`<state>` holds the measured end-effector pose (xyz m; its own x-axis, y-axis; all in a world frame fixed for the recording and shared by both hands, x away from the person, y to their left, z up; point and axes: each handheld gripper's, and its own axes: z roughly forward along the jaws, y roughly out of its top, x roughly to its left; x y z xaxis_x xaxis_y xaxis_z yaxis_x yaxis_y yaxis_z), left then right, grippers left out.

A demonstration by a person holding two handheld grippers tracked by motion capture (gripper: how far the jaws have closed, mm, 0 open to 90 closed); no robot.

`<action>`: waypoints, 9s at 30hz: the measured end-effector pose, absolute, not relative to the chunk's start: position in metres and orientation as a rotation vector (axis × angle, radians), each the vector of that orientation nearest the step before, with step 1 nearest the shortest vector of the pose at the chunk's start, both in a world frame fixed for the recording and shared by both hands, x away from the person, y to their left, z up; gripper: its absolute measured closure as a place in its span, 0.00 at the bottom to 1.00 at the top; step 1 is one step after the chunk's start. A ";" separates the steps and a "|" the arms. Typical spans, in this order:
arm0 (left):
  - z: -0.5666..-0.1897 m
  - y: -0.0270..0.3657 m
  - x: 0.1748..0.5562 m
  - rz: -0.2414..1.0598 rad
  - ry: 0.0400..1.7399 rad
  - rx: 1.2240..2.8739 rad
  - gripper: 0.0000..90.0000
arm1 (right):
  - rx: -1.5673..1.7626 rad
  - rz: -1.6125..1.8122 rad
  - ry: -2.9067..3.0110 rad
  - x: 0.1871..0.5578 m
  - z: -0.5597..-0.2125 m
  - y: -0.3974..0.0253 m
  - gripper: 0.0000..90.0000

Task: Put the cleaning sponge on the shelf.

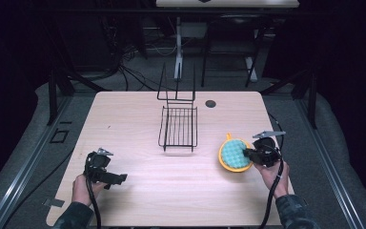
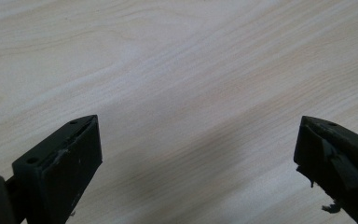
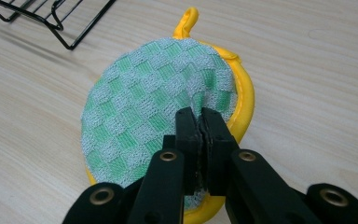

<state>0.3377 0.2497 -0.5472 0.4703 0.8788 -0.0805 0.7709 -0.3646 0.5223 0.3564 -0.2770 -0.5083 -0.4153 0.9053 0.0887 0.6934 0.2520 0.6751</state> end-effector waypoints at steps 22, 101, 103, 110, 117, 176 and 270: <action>-0.547 0.247 0.337 0.312 1.318 2.240 0.00 | 1.379 0.990 2.199 0.350 -0.485 -0.264 0.97; -0.542 0.248 0.335 0.378 1.289 2.220 0.00 | 1.266 1.132 2.171 0.399 -0.459 -0.180 0.97; -0.541 0.248 0.335 0.379 1.285 2.222 0.00 | 1.261 1.134 2.165 0.402 -0.460 -0.174 0.97; -0.542 0.248 0.335 0.378 1.285 2.222 0.00 | 1.280 1.147 2.154 0.410 -0.464 -0.156 0.97; -0.543 0.246 0.335 0.384 1.282 2.229 0.00 | 1.293 1.160 2.153 0.413 -0.467 -0.145 0.97; -0.543 0.245 0.334 0.383 1.283 2.238 0.01 | 1.534 1.147 2.015 0.447 -0.516 -0.093 0.96; -0.543 0.243 0.335 0.376 1.272 2.246 0.01 | 1.317 1.102 2.322 0.367 -0.463 -0.149 0.02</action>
<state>0.3353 0.2430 -0.5428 0.5187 0.8548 -0.0166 0.7084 -0.4188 0.5681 0.3671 -0.1492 -0.4634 -0.5588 0.8172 0.1411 0.6260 0.3041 0.7181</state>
